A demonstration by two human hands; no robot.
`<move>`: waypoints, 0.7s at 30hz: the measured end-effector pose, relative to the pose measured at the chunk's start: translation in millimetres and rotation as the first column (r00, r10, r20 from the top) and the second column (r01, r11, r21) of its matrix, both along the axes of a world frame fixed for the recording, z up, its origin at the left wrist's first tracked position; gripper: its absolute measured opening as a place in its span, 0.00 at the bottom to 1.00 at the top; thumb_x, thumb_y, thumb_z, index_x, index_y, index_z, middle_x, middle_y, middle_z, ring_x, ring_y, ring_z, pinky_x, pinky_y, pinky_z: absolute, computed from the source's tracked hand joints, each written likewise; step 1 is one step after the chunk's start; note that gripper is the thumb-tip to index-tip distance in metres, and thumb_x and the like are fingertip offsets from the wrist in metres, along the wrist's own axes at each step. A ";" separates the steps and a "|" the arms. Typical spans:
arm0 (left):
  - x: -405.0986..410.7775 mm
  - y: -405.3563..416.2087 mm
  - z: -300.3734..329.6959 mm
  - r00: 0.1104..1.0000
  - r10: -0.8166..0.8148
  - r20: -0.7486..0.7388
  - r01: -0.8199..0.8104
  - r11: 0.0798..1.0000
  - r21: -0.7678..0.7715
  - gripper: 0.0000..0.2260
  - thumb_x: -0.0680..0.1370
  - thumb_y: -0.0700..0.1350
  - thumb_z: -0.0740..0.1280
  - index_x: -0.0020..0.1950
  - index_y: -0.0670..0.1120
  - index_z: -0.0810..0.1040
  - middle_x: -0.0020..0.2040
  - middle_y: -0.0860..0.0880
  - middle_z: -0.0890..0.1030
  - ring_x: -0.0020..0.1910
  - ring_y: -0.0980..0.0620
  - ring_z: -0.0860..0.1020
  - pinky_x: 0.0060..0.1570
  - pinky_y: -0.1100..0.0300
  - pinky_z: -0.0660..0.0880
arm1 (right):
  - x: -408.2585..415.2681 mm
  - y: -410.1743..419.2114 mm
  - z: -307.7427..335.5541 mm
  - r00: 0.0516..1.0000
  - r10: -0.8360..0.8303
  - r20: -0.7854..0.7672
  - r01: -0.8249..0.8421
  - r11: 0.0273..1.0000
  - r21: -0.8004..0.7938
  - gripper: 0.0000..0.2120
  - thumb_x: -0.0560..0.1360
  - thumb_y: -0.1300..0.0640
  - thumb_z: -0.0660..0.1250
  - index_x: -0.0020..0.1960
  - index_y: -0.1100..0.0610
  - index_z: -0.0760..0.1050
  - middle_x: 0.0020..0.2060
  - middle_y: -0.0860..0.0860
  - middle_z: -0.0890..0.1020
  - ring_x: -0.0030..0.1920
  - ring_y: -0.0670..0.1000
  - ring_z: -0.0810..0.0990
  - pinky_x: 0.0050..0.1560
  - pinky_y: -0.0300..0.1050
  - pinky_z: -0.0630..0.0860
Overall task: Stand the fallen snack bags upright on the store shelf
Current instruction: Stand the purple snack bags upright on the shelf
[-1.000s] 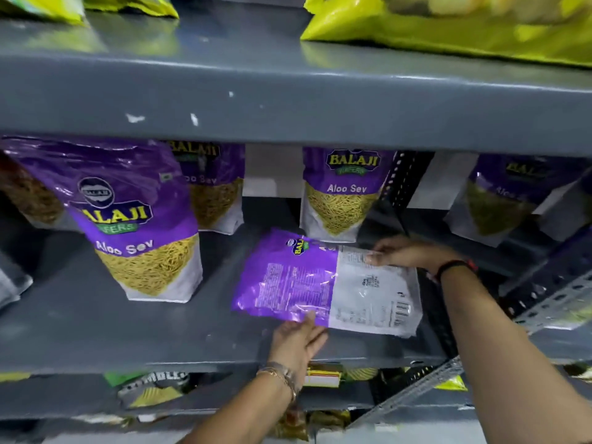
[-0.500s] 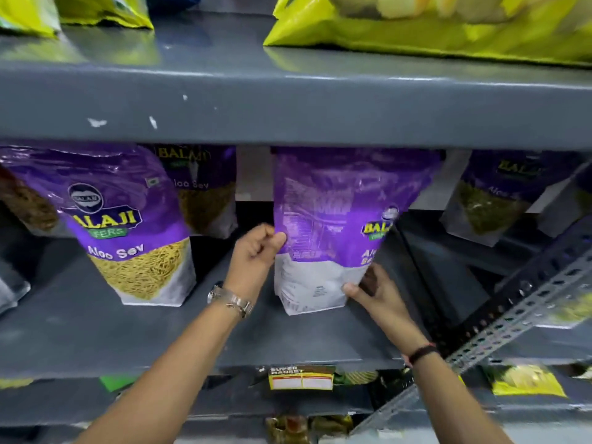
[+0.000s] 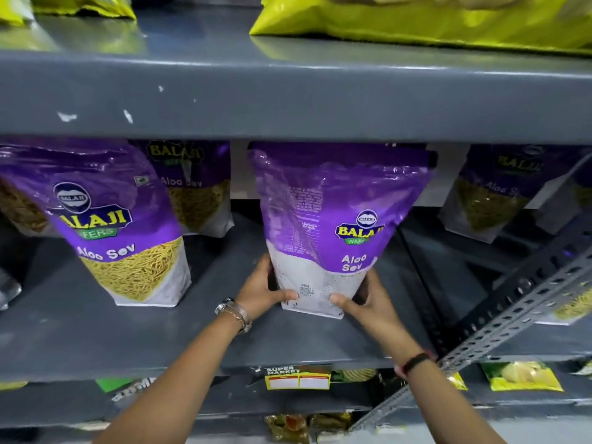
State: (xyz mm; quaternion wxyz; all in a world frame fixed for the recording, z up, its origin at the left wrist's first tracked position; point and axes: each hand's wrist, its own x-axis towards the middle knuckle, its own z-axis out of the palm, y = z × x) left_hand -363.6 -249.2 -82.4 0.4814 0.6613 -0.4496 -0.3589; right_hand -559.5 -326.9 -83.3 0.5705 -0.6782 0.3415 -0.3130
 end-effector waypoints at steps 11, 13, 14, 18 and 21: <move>-70.8 26.2 2.2 0.974 0.158 -0.163 -0.186 0.967 -0.174 0.38 0.63 0.74 0.55 0.65 0.52 0.65 0.67 0.53 0.68 0.66 0.58 0.65 0.68 0.61 0.61 | 12.2 0.0 8.4 0.983 -0.164 0.082 0.141 0.962 0.235 0.29 0.72 0.32 0.44 0.60 0.48 0.70 0.63 0.45 0.72 0.61 0.43 0.71 0.58 0.32 0.72; -70.3 15.5 13.7 0.959 0.054 -0.278 -0.084 0.992 -0.096 0.36 0.69 0.70 0.50 0.69 0.48 0.60 0.69 0.54 0.64 0.66 0.60 0.62 0.66 0.70 0.59 | 20.7 13.5 10.7 0.991 -0.101 0.091 0.077 0.967 0.242 0.24 0.75 0.37 0.43 0.58 0.46 0.70 0.57 0.41 0.75 0.56 0.40 0.74 0.52 0.28 0.74; -66.6 11.1 22.9 0.947 0.029 -0.319 -0.052 0.996 -0.066 0.31 0.73 0.66 0.45 0.69 0.49 0.59 0.69 0.56 0.62 0.66 0.61 0.61 0.65 0.72 0.57 | 21.9 23.4 6.8 0.987 -0.088 0.136 0.055 0.972 0.228 0.27 0.72 0.34 0.46 0.62 0.46 0.69 0.59 0.41 0.75 0.58 0.37 0.74 0.57 0.31 0.72; -46.3 8.3 28.5 0.899 0.171 -0.403 -0.236 0.965 -0.116 0.22 0.78 0.57 0.42 0.68 0.50 0.59 0.65 0.55 0.63 0.64 0.59 0.61 0.61 0.65 0.62 | 14.6 61.8 -6.7 0.952 -0.230 0.203 0.202 0.968 0.152 0.47 0.60 0.22 0.51 0.70 0.50 0.59 0.69 0.44 0.66 0.65 0.34 0.65 0.58 0.21 0.63; -60.4 15.3 12.8 0.911 0.153 -0.383 -0.277 0.915 -0.294 0.27 0.66 0.70 0.58 0.61 0.58 0.66 0.64 0.58 0.71 0.64 0.64 0.69 0.58 0.71 0.67 | 14.2 43.6 4.2 0.920 -0.351 0.175 0.331 0.934 0.133 0.54 0.54 0.18 0.49 0.71 0.49 0.53 0.69 0.41 0.57 0.68 0.38 0.59 0.65 0.30 0.57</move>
